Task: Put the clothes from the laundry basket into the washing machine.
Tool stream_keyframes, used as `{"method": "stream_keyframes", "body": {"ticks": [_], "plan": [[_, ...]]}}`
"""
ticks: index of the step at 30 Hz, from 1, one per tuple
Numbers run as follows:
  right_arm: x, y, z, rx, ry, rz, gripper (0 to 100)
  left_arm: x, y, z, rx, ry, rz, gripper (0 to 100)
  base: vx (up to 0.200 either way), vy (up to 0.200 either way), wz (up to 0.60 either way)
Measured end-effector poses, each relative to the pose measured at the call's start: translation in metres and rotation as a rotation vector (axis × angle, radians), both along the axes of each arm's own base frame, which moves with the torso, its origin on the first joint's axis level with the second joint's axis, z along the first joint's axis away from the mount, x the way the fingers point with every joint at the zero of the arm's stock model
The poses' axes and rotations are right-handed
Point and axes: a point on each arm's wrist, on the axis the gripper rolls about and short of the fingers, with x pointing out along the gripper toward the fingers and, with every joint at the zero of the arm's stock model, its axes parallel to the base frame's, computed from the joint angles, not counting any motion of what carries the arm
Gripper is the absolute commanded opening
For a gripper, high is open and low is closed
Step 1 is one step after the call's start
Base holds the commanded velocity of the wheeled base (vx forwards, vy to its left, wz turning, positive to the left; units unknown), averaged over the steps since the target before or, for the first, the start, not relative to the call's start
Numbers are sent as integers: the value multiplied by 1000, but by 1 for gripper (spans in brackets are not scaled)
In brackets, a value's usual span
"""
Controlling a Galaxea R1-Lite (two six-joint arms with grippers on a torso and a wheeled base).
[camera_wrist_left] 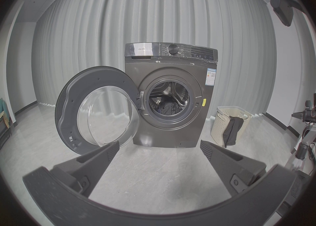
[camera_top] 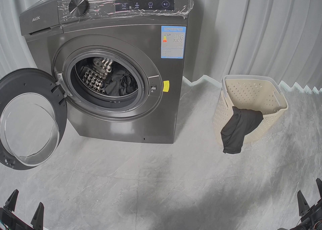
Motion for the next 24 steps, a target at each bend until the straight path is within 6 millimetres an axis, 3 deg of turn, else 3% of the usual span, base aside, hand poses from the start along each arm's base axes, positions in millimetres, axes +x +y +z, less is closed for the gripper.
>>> {"method": "stream_keyframes", "body": {"ticks": [11, 17, 24], "plan": [[0, 0, 0, 3, 0, 0, 100, 0, 0, 0, 0, 0, 1, 100, 0, 0, 0], [0, 0, 0, 1, 0, 3, 100, 0, 0, 0, 0, 0, 2, 100, 0, 0, -600], [0, 0, 0, 2, 0, 0, 100, 0, 0, 0, 0, 0, 1, 100, 0, 0, 0]]}}
